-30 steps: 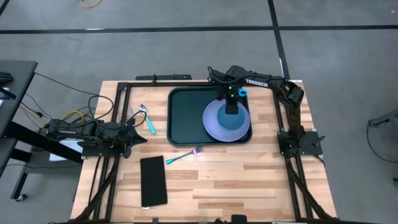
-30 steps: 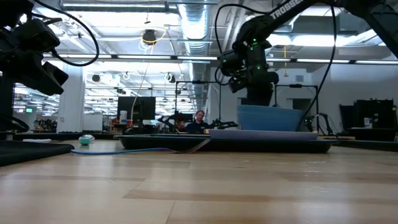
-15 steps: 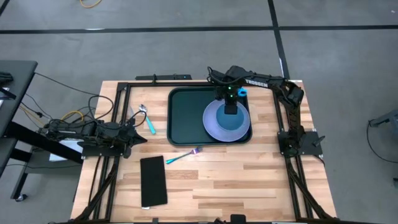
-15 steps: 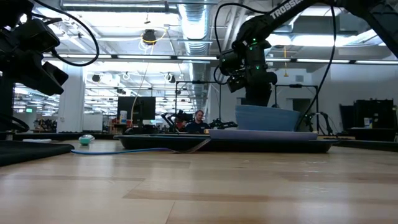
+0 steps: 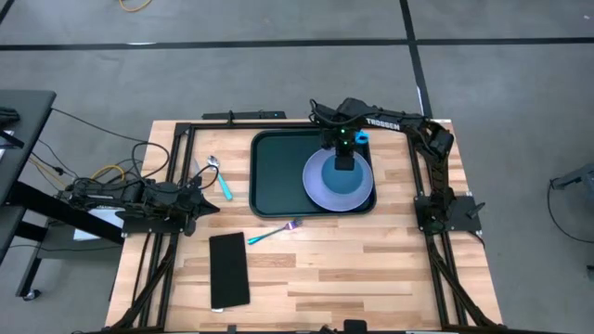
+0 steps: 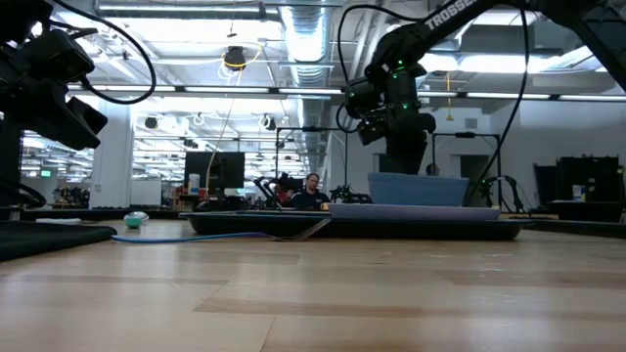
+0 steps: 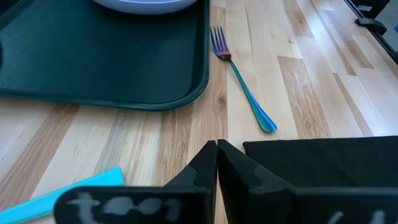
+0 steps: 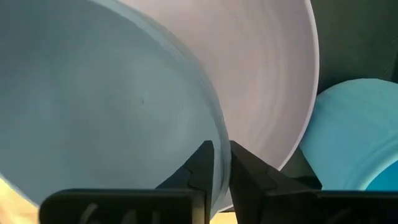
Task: Set up tray
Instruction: Put the blue bowl on the violet plate, then put the black napkin on the black serving tray
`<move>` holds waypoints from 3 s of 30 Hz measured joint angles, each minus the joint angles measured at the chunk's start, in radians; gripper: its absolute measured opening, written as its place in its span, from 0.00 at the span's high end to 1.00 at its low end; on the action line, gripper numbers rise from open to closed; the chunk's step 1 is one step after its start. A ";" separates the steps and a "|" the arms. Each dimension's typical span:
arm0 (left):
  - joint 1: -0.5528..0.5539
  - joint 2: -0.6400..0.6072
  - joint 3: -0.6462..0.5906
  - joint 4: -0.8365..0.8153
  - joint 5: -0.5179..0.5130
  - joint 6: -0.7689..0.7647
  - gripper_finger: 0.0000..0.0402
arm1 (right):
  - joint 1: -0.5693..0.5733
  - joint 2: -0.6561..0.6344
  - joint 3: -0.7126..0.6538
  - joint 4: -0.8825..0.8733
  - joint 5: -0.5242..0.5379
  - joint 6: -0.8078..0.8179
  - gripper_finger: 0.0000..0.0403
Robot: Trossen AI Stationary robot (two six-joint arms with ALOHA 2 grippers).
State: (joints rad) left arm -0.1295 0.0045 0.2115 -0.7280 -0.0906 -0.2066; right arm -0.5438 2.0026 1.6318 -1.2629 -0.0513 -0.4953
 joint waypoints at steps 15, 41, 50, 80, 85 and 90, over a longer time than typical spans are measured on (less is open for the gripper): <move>0.000 0.000 0.000 0.000 0.000 0.000 1.00 | 0.001 0.000 0.000 0.023 0.000 -0.001 0.82; 0.000 0.000 0.000 0.000 0.000 0.000 1.00 | 0.005 -0.059 0.270 -0.166 0.031 0.087 0.73; 0.000 0.000 0.000 0.000 0.000 0.000 1.00 | -0.040 -0.449 -0.035 0.045 -0.003 0.221 0.73; 0.000 0.000 0.000 0.001 -0.106 -0.031 1.00 | 0.660 -0.956 -0.911 0.865 0.450 0.724 0.73; 0.000 0.000 0.000 0.001 -0.108 -0.031 1.00 | 0.693 -0.933 -0.912 0.849 0.574 0.724 0.73; 0.000 0.000 0.000 0.038 -0.110 -0.028 1.00 | 0.724 -0.939 -0.912 0.838 0.668 0.724 0.73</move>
State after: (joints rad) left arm -0.1291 0.0048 0.2115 -0.6898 -0.2006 -0.2348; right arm 0.1805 1.0640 0.7195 -0.4246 0.6169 0.2283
